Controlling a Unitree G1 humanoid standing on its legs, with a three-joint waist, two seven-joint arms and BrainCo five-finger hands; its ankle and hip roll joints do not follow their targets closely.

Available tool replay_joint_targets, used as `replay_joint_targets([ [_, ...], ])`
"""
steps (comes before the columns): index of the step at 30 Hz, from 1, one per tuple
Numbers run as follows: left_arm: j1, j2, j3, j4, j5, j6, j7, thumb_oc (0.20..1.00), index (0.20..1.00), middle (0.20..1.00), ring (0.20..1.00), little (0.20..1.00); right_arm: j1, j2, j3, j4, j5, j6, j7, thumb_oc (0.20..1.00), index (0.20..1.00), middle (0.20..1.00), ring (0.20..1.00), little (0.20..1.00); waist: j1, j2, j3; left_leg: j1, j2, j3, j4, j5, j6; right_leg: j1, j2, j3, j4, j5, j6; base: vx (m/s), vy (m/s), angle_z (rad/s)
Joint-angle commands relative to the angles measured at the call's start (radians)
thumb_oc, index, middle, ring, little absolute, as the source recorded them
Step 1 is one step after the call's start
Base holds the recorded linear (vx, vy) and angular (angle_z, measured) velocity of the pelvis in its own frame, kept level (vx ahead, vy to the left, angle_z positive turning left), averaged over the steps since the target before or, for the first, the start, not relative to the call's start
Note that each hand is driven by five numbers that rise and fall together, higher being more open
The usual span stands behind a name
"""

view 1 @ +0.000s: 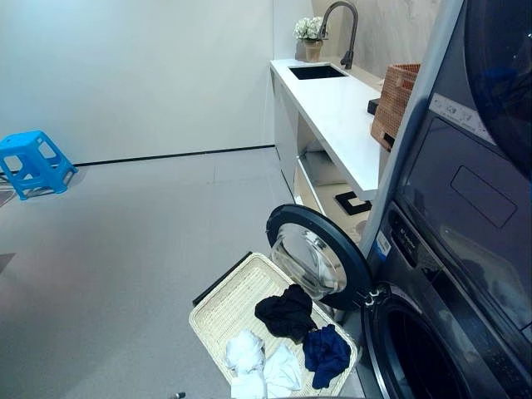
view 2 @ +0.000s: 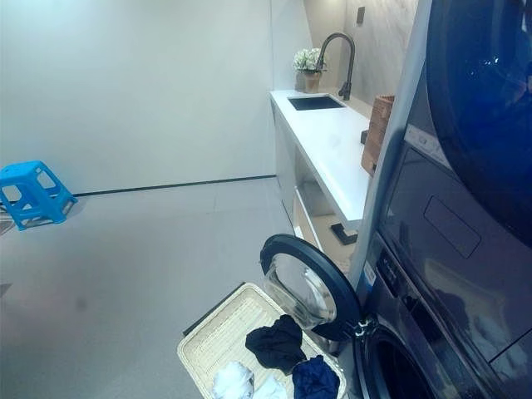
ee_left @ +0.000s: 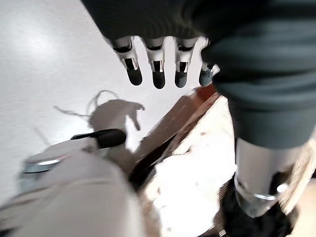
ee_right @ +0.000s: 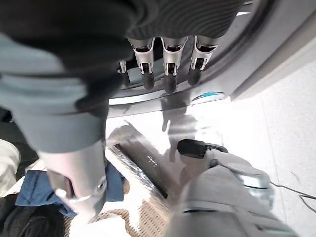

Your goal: Put the clothes into the washing machine.

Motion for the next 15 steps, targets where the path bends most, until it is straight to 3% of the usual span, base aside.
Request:
replay_joint_targets([
  [1,-0.141,0.036,-0.002,-0.011,-0.109,-0.131,0.101,1.0,1.0,1.0,1.0,1.0,-0.136,-0.01,0.028,0.013,0.082,-0.029,-0.03,1.0,1.0,1.0,1.0,1.0,0.034,-0.037,0.117,-0.006,-0.033,0.064,0.001,-0.051,0.03,-0.11,-0.024,-0.001,0.009,0.061,0.057,-0.19,0.009,0.03],
  [5,-0.227,0.053,0.029,-0.087,-0.171,-0.221,0.19,1.0,1.0,1.0,1.0,1.0,-0.209,-0.024,0.047,-0.002,0.118,-0.042,-0.048,1.0,1.0,1.0,1.0,1.0,0.036,-0.034,0.226,-0.105,-0.043,0.044,0.001,-0.016,0.036,-0.213,-0.01,0.013,0.028,0.084,0.042,-0.21,0.005,0.13],
  [7,-0.243,0.061,0.035,-0.101,-0.177,-0.234,0.199,1.0,1.0,1.0,1.0,1.0,-0.22,-0.028,0.049,-0.003,0.125,-0.041,-0.054,1.0,1.0,1.0,1.0,1.0,0.039,-0.034,0.245,-0.123,-0.046,0.039,0.001,-0.007,0.035,-0.232,-0.008,0.012,0.036,0.086,0.04,-0.13,-0.006,0.11],
  [8,-0.282,0.078,0.04,-0.137,-0.196,-0.253,0.226,1.0,1.0,1.0,1.0,1.0,-0.241,-0.036,0.052,-0.003,0.149,-0.04,-0.071,1.0,1.0,1.0,1.0,1.0,0.044,-0.032,0.285,-0.169,-0.054,0.023,0.014,0.004,0.034,-0.272,-0.007,0.005,0.049,0.09,0.036,-0.11,-0.017,0.07],
  [15,-0.402,0.139,0.054,-0.264,-0.198,-0.301,0.341,1.0,1.0,1.0,1.0,1.0,-0.328,-0.071,0.06,-0.018,0.196,-0.028,-0.057,1.0,1.0,1.0,1.0,1.0,0.053,-0.054,0.362,-0.286,-0.065,0.01,0.061,0.013,0.029,-0.395,-0.011,-0.009,0.109,0.095,0.039,-0.07,-0.021,0.02],
])
